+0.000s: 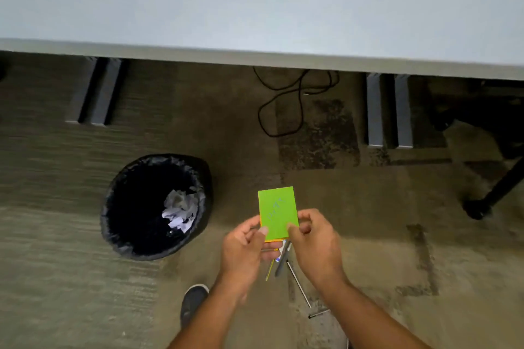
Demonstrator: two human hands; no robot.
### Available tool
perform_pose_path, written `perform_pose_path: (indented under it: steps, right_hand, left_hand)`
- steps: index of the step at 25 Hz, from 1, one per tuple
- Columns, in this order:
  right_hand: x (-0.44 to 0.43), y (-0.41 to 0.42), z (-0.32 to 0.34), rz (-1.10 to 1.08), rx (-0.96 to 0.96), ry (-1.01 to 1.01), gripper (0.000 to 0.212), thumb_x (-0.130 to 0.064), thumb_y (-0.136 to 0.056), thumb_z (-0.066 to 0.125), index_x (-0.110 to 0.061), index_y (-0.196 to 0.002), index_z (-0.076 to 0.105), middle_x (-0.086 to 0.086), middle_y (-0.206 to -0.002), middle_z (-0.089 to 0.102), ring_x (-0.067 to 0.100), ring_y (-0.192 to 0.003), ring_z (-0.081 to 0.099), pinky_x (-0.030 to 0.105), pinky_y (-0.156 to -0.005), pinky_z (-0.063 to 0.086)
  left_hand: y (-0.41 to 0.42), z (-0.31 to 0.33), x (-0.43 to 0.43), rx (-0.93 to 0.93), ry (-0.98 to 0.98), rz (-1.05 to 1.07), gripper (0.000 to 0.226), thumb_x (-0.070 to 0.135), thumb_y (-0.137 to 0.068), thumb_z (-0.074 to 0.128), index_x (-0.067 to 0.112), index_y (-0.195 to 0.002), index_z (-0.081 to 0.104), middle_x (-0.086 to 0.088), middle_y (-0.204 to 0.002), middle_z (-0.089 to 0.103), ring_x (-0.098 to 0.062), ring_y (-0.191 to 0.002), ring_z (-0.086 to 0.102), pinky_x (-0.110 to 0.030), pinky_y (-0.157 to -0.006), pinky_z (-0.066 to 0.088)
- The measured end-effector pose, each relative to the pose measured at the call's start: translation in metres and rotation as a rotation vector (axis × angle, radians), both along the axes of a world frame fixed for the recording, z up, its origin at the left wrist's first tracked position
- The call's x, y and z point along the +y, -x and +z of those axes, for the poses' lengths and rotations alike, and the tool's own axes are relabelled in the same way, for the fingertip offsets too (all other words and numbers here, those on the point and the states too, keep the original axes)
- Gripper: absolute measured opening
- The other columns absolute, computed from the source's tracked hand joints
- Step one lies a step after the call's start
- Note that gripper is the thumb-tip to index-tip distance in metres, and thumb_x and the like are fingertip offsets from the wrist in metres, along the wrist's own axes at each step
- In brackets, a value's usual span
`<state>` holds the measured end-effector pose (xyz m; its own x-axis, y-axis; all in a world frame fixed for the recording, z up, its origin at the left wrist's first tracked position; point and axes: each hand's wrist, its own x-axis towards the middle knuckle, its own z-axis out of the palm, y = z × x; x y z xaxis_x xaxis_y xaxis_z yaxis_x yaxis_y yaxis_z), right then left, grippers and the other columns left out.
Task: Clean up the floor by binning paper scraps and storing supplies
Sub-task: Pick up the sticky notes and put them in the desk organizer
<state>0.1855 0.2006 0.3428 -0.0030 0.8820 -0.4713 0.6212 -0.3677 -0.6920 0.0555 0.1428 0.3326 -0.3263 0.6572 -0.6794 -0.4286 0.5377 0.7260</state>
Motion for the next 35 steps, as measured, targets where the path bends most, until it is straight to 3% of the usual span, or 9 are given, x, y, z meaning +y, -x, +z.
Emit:
perform_pose_path:
  steps: [3,5,9,15,20,24,27,31,35]
  right_hand:
    - [0.003,0.009,0.043,0.142,-0.146,-0.087,0.041,-0.033,-0.083,0.075,-0.035,-0.121,0.062,-0.016,-0.114,0.065,0.01,-0.108,0.063,0.042,-0.093,0.05]
    - [0.008,0.02,0.071,0.229,-0.087,-0.11,0.067,-0.03,-0.09,0.072,-0.032,-0.151,0.045,-0.009,-0.146,0.055,0.013,-0.134,0.052,0.041,-0.11,0.043]
    - [0.022,0.065,0.122,0.384,0.03,-0.251,0.065,-0.028,-0.104,0.056,-0.028,-0.162,0.027,-0.009,-0.162,0.037,0.007,-0.151,0.032,0.028,-0.122,0.028]
    - [0.033,0.164,0.2,0.486,-0.006,-0.295,0.04,-0.01,-0.102,0.055,-0.018,-0.141,0.061,0.006,-0.133,0.067,0.02,-0.121,0.063,0.02,-0.101,0.04]
    - [0.015,0.241,0.273,0.512,-0.034,-0.301,0.041,-0.017,-0.102,0.055,-0.02,-0.144,0.059,0.004,-0.124,0.066,0.017,-0.113,0.061,0.024,-0.097,0.042]
    - [0.006,0.28,0.319,0.519,-0.036,-0.306,0.039,-0.022,-0.102,0.058,-0.024,-0.14,0.062,-0.005,-0.109,0.063,0.007,-0.097,0.057,0.008,-0.081,0.037]
    - [0.015,0.301,0.347,0.562,-0.031,-0.342,0.029,-0.025,-0.101,0.061,-0.027,-0.127,0.073,-0.01,-0.104,0.065,0.0,-0.095,0.059,0.003,-0.082,0.037]
    - [0.033,0.318,0.367,0.579,-0.013,-0.361,0.024,-0.027,-0.1,0.061,-0.031,-0.118,0.075,-0.02,-0.098,0.06,-0.011,-0.091,0.054,0.003,-0.082,0.036]
    - [0.063,0.33,0.379,0.572,0.008,-0.378,0.021,-0.025,-0.101,0.059,-0.027,-0.116,0.075,-0.017,-0.099,0.06,0.004,-0.099,0.059,0.008,-0.085,0.036]
  left_hand:
    - [0.018,0.043,-0.005,0.032,-0.042,-0.039,0.028,0.002,-0.106,0.05,0.019,-0.114,0.071,-0.01,-0.093,0.083,-0.025,-0.07,0.079,-0.03,-0.059,0.064]
    - [0.033,0.07,-0.007,0.063,-0.061,-0.061,0.034,0.001,-0.105,0.049,0.024,-0.111,0.073,-0.008,-0.091,0.083,-0.023,-0.068,0.08,-0.028,-0.058,0.063]
    - [0.074,0.113,-0.013,0.13,-0.089,-0.102,0.042,0.002,-0.104,0.051,0.034,-0.114,0.075,-0.005,-0.091,0.083,-0.023,-0.069,0.078,-0.032,-0.061,0.065]
    - [0.171,0.187,-0.026,0.109,-0.162,-0.111,0.041,0.002,-0.105,0.05,0.032,-0.12,0.072,-0.006,-0.096,0.083,-0.028,-0.073,0.079,-0.032,-0.063,0.066]
    - [0.244,0.259,-0.044,0.059,-0.201,-0.072,0.039,0.002,-0.106,0.048,0.03,-0.122,0.069,-0.008,-0.096,0.083,-0.03,-0.076,0.079,-0.034,-0.065,0.066]
    - [0.287,0.301,-0.058,0.074,-0.217,-0.086,0.038,0.005,-0.108,0.047,0.03,-0.127,0.068,-0.017,-0.091,0.082,-0.036,-0.077,0.078,-0.046,-0.074,0.067]
    - [0.309,0.322,-0.057,0.097,-0.222,-0.129,0.04,0.006,-0.107,0.047,0.033,-0.124,0.072,-0.022,-0.081,0.079,-0.035,-0.071,0.076,-0.056,-0.079,0.065]
    - [0.321,0.344,-0.042,0.136,-0.245,-0.179,0.046,0.007,-0.107,0.046,0.04,-0.124,0.073,-0.02,-0.072,0.076,-0.03,-0.065,0.073,-0.043,-0.07,0.066]
    - [0.322,0.366,-0.007,0.183,-0.258,-0.172,0.048,0.004,-0.108,0.041,0.038,-0.124,0.072,-0.011,-0.066,0.073,-0.023,-0.059,0.069,-0.034,-0.06,0.063]
